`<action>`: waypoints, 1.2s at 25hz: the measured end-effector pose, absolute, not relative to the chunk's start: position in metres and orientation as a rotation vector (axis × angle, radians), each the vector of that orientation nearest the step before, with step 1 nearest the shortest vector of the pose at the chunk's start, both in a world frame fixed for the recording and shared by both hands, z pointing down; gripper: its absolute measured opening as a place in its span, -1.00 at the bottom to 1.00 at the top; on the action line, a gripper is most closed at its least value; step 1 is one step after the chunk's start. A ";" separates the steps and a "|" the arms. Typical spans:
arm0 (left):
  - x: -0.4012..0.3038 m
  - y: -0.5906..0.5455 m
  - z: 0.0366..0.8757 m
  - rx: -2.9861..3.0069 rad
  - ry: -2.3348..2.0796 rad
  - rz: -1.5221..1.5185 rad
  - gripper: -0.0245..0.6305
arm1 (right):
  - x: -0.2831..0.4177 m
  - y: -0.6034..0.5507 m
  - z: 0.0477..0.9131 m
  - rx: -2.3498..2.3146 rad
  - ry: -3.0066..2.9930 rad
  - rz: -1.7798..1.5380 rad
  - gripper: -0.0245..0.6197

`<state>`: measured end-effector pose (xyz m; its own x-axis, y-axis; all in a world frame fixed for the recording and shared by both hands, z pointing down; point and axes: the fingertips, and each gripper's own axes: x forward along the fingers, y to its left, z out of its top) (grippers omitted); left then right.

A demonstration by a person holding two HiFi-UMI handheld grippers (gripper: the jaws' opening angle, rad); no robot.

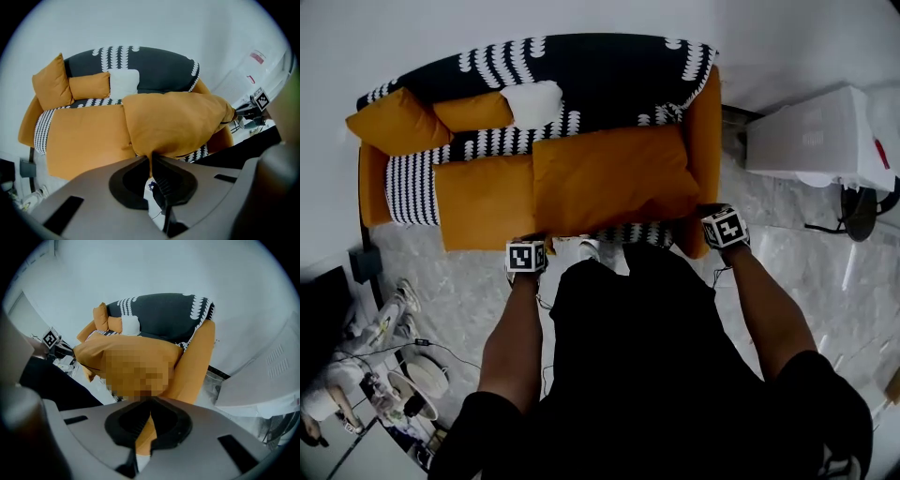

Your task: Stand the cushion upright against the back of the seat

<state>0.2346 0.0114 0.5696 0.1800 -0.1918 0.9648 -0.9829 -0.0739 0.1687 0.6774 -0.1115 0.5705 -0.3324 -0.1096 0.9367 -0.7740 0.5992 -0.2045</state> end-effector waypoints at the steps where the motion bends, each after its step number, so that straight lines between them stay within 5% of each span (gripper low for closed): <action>1: 0.233 0.006 0.565 1.480 -1.207 1.016 -0.83 | 0.677 -0.116 0.567 0.720 -1.815 0.809 -0.80; 30: 0.174 -0.250 0.447 1.743 -1.341 0.648 -0.85 | 0.658 -0.296 0.442 1.488 -2.012 1.229 -0.80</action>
